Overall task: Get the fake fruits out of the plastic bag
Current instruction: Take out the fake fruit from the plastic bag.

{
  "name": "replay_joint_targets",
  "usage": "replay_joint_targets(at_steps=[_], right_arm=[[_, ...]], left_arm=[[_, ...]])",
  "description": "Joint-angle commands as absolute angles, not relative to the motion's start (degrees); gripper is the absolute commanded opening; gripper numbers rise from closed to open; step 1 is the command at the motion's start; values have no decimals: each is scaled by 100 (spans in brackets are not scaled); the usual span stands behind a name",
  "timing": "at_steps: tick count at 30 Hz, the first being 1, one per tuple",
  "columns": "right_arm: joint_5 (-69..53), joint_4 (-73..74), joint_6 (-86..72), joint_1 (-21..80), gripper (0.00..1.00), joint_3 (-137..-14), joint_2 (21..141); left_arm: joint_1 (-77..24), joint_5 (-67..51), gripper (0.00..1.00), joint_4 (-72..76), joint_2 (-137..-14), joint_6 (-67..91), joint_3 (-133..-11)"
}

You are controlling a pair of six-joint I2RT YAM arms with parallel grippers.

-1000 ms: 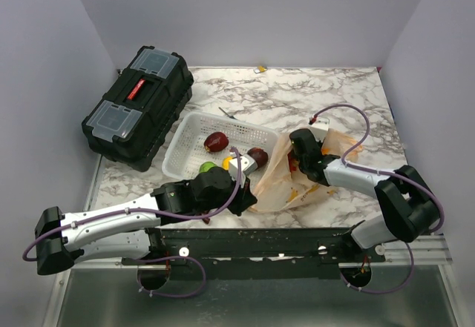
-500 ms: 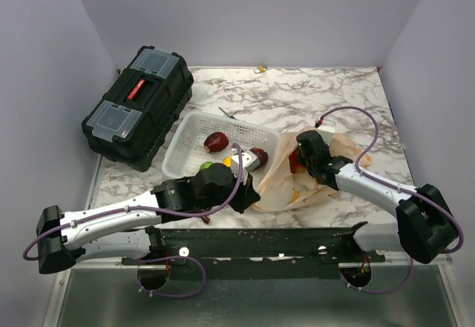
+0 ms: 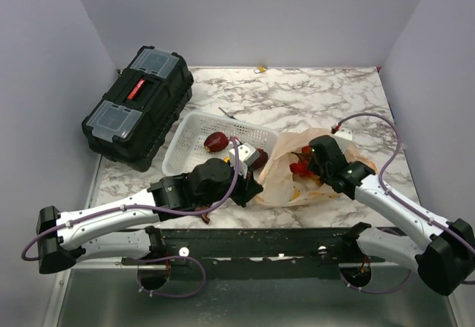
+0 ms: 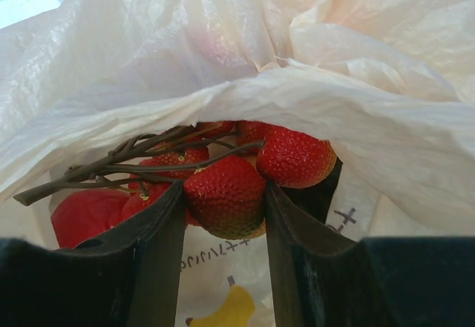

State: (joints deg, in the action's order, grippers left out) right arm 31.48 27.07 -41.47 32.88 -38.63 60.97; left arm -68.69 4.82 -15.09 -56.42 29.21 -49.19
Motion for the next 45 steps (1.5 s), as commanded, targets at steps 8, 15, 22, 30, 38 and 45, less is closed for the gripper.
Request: replay_joint_targets(at_steps=[8,15,22,30,38,45], right_arm=[[2341,3202,-4186,3252,1,-4198,4896],[2050,3574,-4227,3252,1,-4841,4555],[1916,3533,-4353,3250,1,-5358,4233],[1591,3631,-4319,3251,1,-5952,4426],[1327,4332,-4317,3252,1,-5784,4356],[1489,5124,-4441,3252,1,-5637,3915]], left_arm=[[-6847,462,0,-1429,-5800,2918,-5033],[-6843,279,0,-1442,-5914,2960,-5002],[-6842,114,0,-1362,-5938,3006,-4957],[-6842,133,0,-1413,-5849,2995,-4995],[-6841,285,0,-1444,-5727,2910,-5144],[-6832,383,0,-1401,-5629,2874,-5029]])
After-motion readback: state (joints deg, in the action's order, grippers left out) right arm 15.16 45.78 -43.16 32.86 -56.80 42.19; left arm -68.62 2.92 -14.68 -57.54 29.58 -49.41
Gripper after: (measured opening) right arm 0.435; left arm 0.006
